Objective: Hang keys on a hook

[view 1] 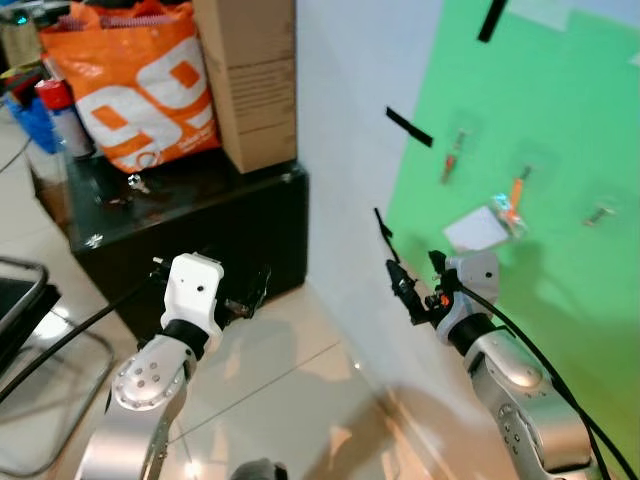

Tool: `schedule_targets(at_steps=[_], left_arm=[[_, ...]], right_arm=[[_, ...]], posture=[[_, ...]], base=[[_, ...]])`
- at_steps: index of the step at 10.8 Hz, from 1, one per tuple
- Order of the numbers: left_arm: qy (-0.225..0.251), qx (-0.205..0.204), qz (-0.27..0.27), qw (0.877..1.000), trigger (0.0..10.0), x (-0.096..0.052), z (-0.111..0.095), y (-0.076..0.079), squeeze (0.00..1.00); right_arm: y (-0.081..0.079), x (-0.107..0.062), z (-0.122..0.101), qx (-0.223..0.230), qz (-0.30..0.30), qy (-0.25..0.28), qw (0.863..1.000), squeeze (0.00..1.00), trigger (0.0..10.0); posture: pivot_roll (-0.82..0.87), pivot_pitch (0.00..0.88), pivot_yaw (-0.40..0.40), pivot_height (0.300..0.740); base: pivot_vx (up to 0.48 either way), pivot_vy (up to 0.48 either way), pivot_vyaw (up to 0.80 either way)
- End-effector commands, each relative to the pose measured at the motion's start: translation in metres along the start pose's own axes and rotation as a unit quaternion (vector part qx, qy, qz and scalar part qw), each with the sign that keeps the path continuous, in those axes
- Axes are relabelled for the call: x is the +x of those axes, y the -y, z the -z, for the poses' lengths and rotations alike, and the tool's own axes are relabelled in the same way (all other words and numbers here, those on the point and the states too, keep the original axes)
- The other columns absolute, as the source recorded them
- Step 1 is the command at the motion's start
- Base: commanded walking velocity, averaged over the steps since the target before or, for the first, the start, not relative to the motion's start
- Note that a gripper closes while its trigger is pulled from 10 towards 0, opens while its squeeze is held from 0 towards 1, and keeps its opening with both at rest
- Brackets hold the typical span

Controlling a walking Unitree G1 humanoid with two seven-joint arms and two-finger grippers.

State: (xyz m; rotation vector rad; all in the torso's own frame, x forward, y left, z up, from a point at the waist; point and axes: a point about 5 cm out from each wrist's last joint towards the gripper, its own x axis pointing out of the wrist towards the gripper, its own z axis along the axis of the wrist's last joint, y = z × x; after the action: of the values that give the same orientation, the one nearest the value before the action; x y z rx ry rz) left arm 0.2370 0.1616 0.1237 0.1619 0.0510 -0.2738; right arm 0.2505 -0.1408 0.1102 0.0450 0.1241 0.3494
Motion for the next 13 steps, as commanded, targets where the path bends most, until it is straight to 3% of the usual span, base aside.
schedule_targets(at_steps=[1,5,7,10,13], left_arm=[[0.001,0.008,-0.007,1.0,10.0,0.0002,0.0026,0.0009,0.0],[0.001,0.012,-0.011,1.0,10.0,-0.0024,0.006,0.0002,0.0],[0.003,0.013,-0.012,1.0,10.0,-0.004,0.0069,0.0008,0.0],[0.005,0.014,-0.009,1.0,10.0,-0.0046,0.0051,0.0016,0.0],[0.008,0.014,-0.007,1.0,10.0,-0.0039,0.0039,0.0023,0.0]], right_arm=[[0.0003,-0.0002,-0.0008,0.008,-0.004,0.007,1.0,1.0,10.0],[0.0059,0.0015,-0.0025,-0.061,0.026,0.014,0.998,1.0,10.0],[0.0066,0.0009,0.0013,-0.069,0.015,0.004,0.998,1.0,10.0],[0.0061,0.0025,-0.0014,-0.089,0.012,0.018,0.996,1.0,10.0],[-0.0002,0.0019,-0.0002,-0.073,-0.007,0.018,0.997,1.0,10.0]], posture=[[0.01,0.0,-0.02,0.74],[0.01,0.0,-0.029,0.74],[0.01,0.0,-0.031,0.74],[0.01,0.0,-0.028,0.74],[0.01,0.0,-0.022,0.74]], base=[[0.247,0.0,0.0],[0.265,0.0,0.0],[0.319,0.0,0.0],[0.341,0.0,0.8],[0.347,0.0,0.78]])
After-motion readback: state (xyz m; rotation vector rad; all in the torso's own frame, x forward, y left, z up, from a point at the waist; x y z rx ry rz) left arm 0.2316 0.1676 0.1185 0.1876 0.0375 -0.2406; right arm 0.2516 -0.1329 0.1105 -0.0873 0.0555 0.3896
